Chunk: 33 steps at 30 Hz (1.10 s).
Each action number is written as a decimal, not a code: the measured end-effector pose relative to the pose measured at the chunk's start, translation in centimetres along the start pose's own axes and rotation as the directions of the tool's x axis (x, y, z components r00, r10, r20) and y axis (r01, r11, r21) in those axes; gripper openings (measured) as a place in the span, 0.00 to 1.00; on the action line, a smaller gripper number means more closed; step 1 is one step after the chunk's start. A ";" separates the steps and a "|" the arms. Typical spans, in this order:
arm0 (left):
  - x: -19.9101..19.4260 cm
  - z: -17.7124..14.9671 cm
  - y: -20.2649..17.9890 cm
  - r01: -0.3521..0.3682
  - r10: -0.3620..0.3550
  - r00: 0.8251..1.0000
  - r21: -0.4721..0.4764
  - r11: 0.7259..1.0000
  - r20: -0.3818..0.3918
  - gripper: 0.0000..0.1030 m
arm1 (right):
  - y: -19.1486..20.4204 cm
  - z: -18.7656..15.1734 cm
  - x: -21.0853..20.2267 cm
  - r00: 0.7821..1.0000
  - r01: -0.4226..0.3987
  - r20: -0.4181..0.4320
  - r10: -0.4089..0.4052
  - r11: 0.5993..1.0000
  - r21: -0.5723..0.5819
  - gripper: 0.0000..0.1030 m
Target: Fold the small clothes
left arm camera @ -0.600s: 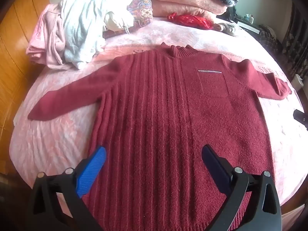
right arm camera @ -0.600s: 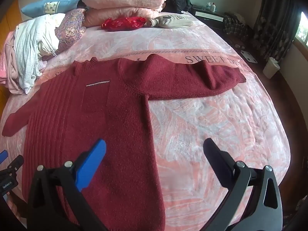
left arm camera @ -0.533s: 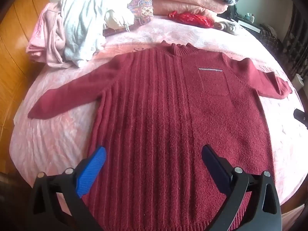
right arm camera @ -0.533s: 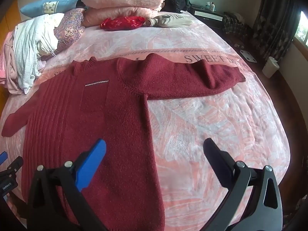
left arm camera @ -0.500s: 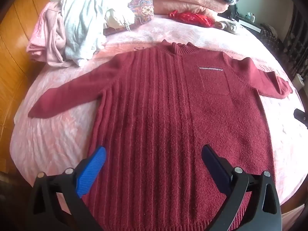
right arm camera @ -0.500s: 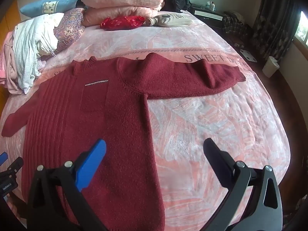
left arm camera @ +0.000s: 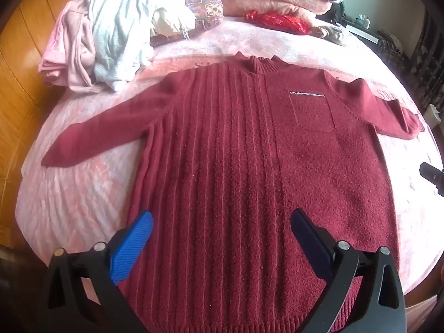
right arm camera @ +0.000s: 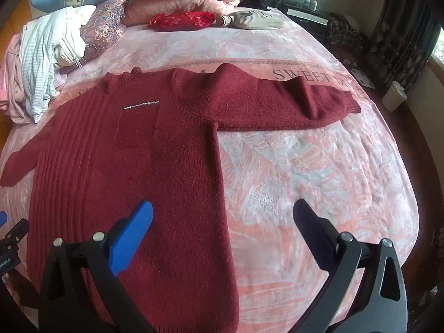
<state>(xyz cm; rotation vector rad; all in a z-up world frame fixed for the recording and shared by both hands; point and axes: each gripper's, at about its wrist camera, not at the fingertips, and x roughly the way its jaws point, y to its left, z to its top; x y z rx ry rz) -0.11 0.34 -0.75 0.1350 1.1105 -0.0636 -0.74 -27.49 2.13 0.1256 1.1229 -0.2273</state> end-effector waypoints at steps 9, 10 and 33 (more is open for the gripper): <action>0.0 0.1 -0.2 0.007 -0.007 1.000 0.013 1.000 0.005 0.96 | -0.2 0.1 0.2 1.000 -0.009 -0.013 0.010 1.000 0.007 0.98; 0.1 0.1 -0.3 0.007 -0.007 1.000 0.015 1.000 0.004 0.96 | -0.2 0.1 0.2 1.000 -0.010 -0.012 0.010 1.000 0.008 0.98; 0.4 0.4 -0.1 0.010 -0.010 1.000 0.013 1.000 0.005 0.96 | -0.1 0.3 0.3 1.000 -0.005 -0.010 0.005 1.000 0.001 0.98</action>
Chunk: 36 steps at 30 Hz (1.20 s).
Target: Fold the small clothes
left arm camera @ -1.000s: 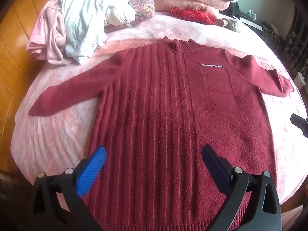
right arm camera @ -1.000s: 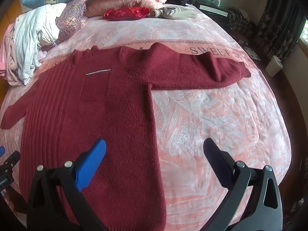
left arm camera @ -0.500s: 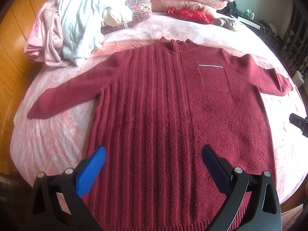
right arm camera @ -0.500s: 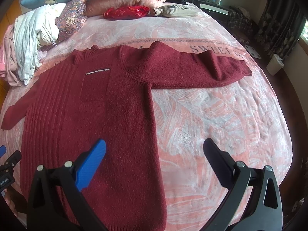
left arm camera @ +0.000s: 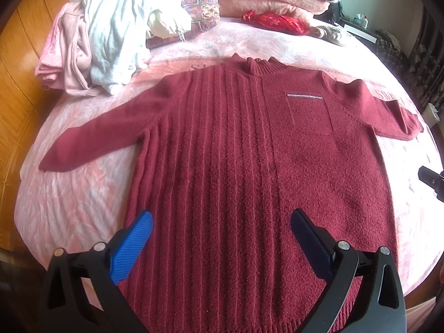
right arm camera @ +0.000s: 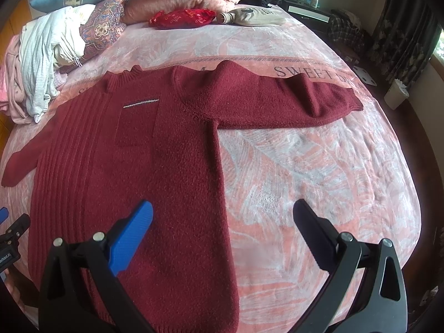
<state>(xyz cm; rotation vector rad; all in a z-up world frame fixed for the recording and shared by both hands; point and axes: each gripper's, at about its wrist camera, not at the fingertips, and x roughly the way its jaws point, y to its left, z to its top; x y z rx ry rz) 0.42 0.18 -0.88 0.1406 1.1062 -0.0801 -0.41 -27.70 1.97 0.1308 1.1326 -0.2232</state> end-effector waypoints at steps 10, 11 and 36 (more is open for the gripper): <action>0.0 0.1 0.0 0.000 0.000 1.000 -0.001 1.000 0.001 0.96 | 0.0 0.0 0.0 1.000 0.000 0.000 0.000 1.000 -0.001 0.98; 0.0 0.1 0.0 0.000 0.000 1.000 0.000 1.000 0.001 0.96 | 0.0 0.0 0.0 1.000 0.000 0.000 0.000 1.000 -0.001 0.98; 0.2 0.6 -0.3 -0.003 0.003 1.000 0.001 1.000 -0.001 0.97 | -0.3 0.2 0.1 1.000 0.008 0.005 -0.008 1.000 -0.006 0.98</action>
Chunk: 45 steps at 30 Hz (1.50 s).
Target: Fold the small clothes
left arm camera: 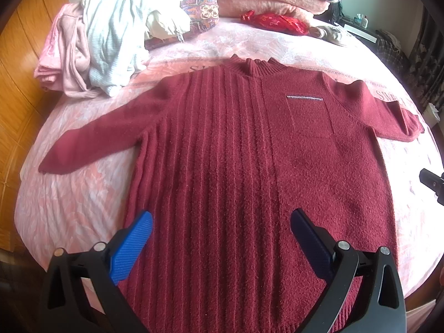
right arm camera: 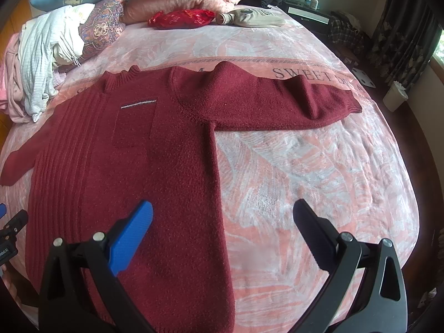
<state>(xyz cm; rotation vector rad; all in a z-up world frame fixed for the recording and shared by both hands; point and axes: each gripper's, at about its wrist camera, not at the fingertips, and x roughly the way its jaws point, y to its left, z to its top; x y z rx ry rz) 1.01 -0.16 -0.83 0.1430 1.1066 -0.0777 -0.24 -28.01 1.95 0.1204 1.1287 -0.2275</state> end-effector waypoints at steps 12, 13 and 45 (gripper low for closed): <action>1.5 1.4 -0.6 -0.017 0.017 1.000 0.003 1.000 -0.011 0.97 | -4.8 3.3 1.7 0.998 0.060 0.019 -0.061 0.996 0.066 0.98; 1.9 1.8 -0.7 -0.023 0.023 1.000 0.002 1.000 -0.009 0.97 | -6.3 4.3 2.6 0.998 0.066 0.010 -0.067 0.994 0.088 0.98; 11.3 9.0 -5.2 -0.055 0.055 0.998 0.025 0.998 -0.032 0.97 | -29.0 14.2 21.8 0.966 -0.137 -0.143 0.217 0.892 0.431 0.53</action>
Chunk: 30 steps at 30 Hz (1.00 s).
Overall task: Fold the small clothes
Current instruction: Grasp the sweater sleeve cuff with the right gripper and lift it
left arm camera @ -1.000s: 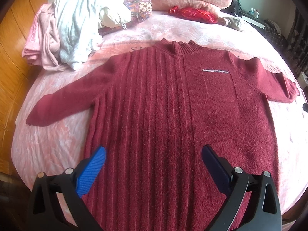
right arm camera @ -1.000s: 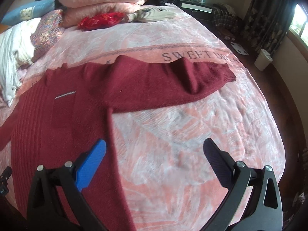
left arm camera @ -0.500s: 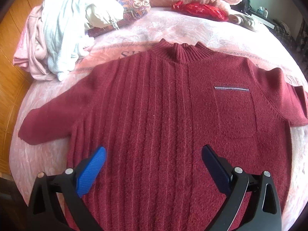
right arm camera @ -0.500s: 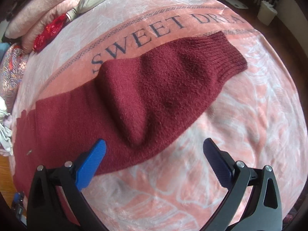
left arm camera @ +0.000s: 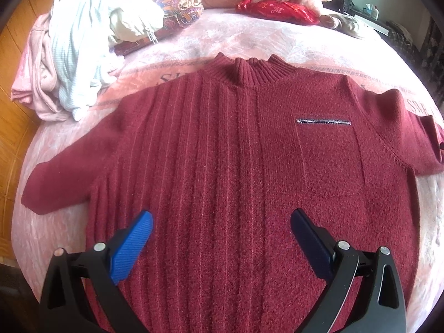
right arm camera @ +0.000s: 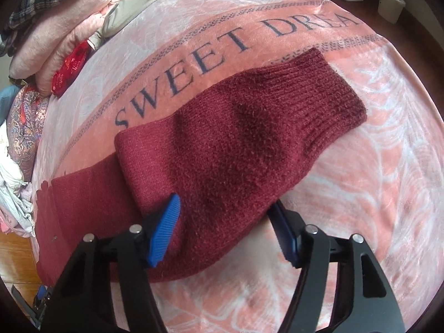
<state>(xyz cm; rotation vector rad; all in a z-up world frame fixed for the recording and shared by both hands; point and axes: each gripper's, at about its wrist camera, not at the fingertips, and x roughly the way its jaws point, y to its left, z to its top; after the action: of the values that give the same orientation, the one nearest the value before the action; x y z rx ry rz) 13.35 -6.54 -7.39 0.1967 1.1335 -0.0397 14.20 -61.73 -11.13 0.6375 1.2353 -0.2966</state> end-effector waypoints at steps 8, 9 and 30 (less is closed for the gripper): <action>0.4 0.3 1.7 -0.027 0.027 1.000 -0.030 0.999 -0.005 0.97 | -1.9 -0.2 -0.9 0.997 -0.061 0.058 0.056 0.994 0.090 0.08; 0.6 0.4 2.2 -0.031 0.030 0.999 -0.044 0.999 -0.013 0.97 | -1.9 -0.3 -0.8 0.998 -0.049 0.056 0.043 0.993 0.104 0.08; 1.0 0.2 4.5 -0.051 0.048 0.998 -0.084 0.995 -0.033 0.97 | -9.0 -2.0 -2.2 0.993 -0.096 0.102 0.063 0.926 0.364 0.32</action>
<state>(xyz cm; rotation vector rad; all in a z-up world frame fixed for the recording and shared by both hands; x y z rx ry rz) 14.52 -2.07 -7.58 0.1501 1.1580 0.0557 7.12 -67.89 -12.07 0.9863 1.0725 -0.4914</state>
